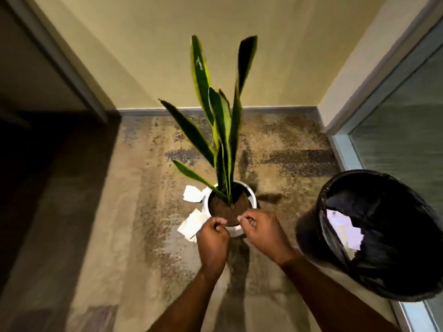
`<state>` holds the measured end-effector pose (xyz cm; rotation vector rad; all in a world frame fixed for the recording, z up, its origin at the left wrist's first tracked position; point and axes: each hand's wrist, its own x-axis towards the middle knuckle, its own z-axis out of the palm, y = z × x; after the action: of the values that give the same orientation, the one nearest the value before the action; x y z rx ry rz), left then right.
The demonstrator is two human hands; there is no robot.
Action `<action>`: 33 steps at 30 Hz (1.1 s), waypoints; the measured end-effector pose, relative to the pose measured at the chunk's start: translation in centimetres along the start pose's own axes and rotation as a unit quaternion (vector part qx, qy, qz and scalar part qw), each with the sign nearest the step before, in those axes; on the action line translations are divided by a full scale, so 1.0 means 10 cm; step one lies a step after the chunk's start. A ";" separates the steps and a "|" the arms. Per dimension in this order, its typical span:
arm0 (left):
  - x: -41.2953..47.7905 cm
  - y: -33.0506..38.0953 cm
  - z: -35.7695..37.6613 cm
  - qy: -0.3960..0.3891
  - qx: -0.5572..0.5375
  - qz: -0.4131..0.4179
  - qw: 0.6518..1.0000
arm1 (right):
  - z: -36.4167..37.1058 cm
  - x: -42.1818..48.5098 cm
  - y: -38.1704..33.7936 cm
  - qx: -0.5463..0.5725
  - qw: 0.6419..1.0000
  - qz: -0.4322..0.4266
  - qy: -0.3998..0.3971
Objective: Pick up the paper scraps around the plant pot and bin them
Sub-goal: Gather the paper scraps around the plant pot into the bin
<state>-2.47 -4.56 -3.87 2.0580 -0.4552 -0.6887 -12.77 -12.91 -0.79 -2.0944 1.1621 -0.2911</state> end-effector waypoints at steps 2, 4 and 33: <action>0.25 -0.36 -0.18 0.030 0.034 -0.027 0.999 | 0.42 0.07 0.00 -0.003 0.999 0.009 -0.030; 0.54 -0.73 -0.30 0.032 0.067 -0.040 0.996 | 0.84 0.13 0.00 -0.019 0.998 0.015 -0.059; 1.75 -2.11 -0.25 -0.141 0.190 0.053 0.970 | 3.00 0.63 0.23 0.097 0.900 0.416 0.084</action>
<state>13.88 -1.37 -25.72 2.2773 -0.9134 -0.8881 4.44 -4.54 -24.86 -1.2581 1.9188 -0.1636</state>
